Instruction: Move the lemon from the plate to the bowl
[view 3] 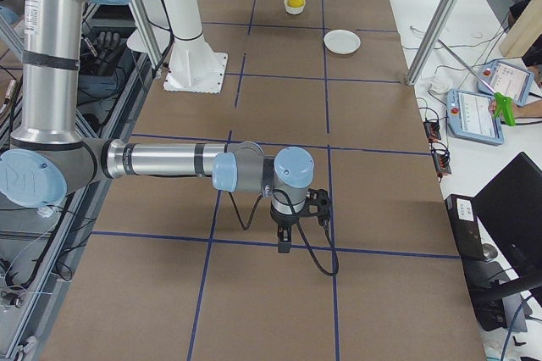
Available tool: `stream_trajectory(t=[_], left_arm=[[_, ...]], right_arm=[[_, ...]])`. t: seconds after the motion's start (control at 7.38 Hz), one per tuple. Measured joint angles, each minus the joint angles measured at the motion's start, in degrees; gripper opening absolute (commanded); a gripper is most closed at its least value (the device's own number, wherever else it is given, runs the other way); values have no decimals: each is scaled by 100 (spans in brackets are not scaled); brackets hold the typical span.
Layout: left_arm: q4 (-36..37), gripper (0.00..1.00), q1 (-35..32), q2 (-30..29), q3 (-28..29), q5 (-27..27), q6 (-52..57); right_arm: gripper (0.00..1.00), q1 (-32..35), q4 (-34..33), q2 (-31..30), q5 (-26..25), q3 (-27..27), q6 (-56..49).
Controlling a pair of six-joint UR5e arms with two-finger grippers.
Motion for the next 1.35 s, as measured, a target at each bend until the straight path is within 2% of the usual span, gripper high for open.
stream_trajectory(t=[0.27, 0.54, 0.81, 1.35], left_arm=[[1135, 100, -804, -260, 79, -17, 1012], [1722, 100, -1357, -301, 308, -193, 1337], [1919, 100, -1575, -239, 578, -453, 1352], [1950, 100, -1635, -186, 880, -490, 1344]], right_arm=[[100, 0, 0, 0, 0, 0, 0], [100, 0, 0, 0, 0, 0, 0], [100, 0, 0, 0, 0, 0, 0], [100, 0, 0, 0, 0, 0, 0]])
